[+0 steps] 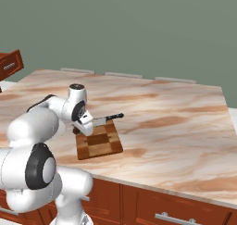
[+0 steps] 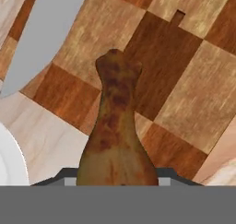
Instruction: Pick up the knife from the drawer and place it on the cutting board. Then place the meat from the plate to the cutting board.
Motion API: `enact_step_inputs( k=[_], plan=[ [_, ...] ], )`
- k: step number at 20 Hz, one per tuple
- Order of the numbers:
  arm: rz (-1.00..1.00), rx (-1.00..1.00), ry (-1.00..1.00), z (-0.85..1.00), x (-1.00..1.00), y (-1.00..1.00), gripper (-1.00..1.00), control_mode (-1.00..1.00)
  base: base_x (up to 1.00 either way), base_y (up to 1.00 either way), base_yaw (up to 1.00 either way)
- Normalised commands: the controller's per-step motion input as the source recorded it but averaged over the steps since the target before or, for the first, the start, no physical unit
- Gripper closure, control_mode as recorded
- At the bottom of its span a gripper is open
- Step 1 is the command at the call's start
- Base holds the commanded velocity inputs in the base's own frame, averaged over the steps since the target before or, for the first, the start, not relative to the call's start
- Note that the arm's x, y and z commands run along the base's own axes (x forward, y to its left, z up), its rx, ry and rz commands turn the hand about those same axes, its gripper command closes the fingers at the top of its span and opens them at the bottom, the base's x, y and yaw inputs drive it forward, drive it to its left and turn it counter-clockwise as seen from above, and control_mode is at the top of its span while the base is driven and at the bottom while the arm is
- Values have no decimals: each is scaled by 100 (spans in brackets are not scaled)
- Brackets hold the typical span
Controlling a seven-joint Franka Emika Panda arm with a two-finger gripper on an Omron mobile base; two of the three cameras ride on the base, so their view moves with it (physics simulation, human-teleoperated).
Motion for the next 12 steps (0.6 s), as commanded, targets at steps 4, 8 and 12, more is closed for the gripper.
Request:
enact_step_inputs(
  k=[4, 8, 12],
  plan=[
    [-25, 0, 10, 0, 5, -68, 100, -100, 0, 0, 0],
    [-17, 0, 9, 0, 27, -6, 100, -100, 0, 0, 0],
    [-3, 0, 5, -20, 53, 1, 100, -100, 0, 0, 0]
  ],
)
